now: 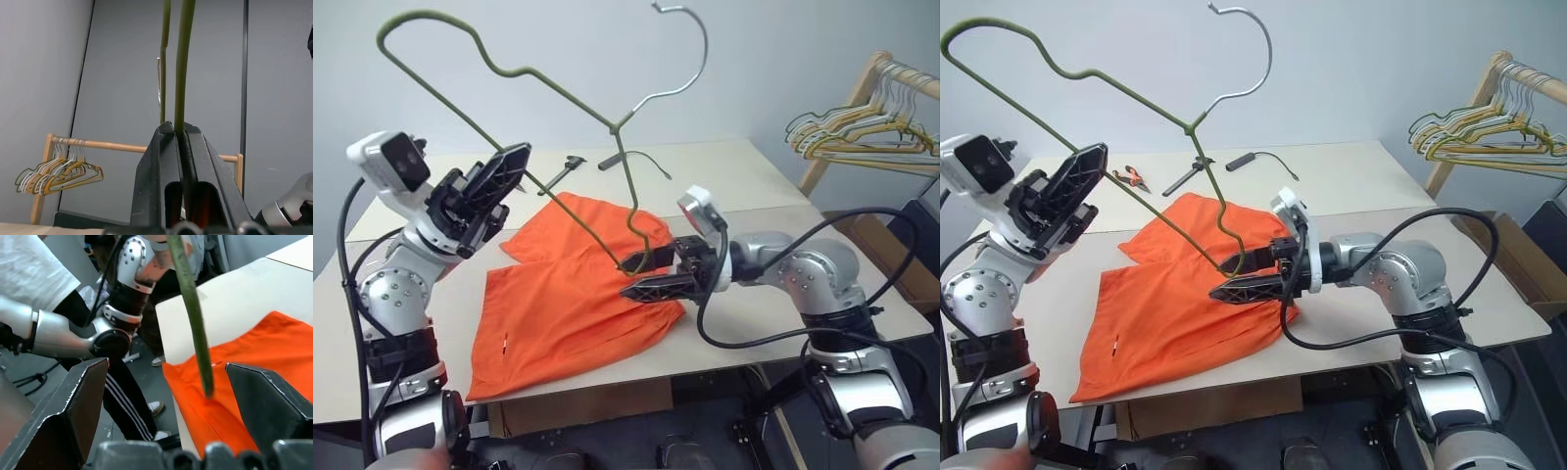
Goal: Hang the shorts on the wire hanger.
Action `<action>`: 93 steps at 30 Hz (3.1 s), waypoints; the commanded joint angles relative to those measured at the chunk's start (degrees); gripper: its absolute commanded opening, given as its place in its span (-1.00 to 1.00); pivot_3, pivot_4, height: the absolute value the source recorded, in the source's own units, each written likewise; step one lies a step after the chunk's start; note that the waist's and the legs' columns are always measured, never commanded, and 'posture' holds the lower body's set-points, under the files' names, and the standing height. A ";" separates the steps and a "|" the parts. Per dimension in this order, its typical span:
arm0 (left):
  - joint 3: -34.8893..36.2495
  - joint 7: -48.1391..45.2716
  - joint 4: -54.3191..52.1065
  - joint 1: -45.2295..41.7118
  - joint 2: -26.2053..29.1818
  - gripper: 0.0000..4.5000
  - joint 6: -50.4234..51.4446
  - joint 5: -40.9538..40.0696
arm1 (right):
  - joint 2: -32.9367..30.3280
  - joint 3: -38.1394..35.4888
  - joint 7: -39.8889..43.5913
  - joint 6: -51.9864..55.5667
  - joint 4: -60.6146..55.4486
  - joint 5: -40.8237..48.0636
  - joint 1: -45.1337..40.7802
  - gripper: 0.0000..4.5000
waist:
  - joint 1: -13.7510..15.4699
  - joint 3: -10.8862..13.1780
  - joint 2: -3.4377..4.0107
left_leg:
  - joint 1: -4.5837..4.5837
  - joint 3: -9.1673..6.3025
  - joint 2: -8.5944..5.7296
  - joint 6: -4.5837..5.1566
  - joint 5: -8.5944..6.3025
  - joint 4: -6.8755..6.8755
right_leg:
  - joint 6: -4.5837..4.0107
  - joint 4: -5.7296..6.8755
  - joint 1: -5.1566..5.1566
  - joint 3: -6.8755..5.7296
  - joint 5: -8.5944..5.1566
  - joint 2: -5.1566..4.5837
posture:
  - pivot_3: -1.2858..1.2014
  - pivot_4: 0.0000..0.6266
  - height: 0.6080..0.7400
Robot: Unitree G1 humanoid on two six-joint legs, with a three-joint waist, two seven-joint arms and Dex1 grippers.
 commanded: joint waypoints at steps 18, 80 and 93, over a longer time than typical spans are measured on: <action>-2.84 -1.01 -4.33 2.58 -0.54 -1.00 -2.26 2.55 | 2.09 -4.30 -3.38 2.47 0.03 1.50 -1.73 -0.98 | -0.16 0.00 0.00 | -0.01 0.00 0.01 0.00 0.00 -0.01 | 0.00 -0.02 -0.02 0.00 0.00 0.01 | 0.00 -1.00 1.00; -24.04 -4.37 -11.11 23.41 23.74 0.99 -20.69 48.63 | -24.22 -8.90 4.97 25.24 23.74 -1.10 19.36 -1.00 | 0.16 0.13 0.18 | -0.05 0.46 0.05 0.27 -0.15 -0.05 | 0.21 -0.60 0.04 0.26 0.08 -0.03 | 0.00 -1.00 1.00; -24.20 -3.30 -12.59 23.90 23.51 0.99 -20.06 49.34 | -19.31 3.71 12.67 14.97 39.07 -12.93 5.69 -1.00 | 0.18 0.13 0.18 | -0.03 0.46 0.04 0.27 -0.15 0.00 | 0.20 -0.56 0.04 0.27 0.10 -0.03 | 0.03 -1.00 1.00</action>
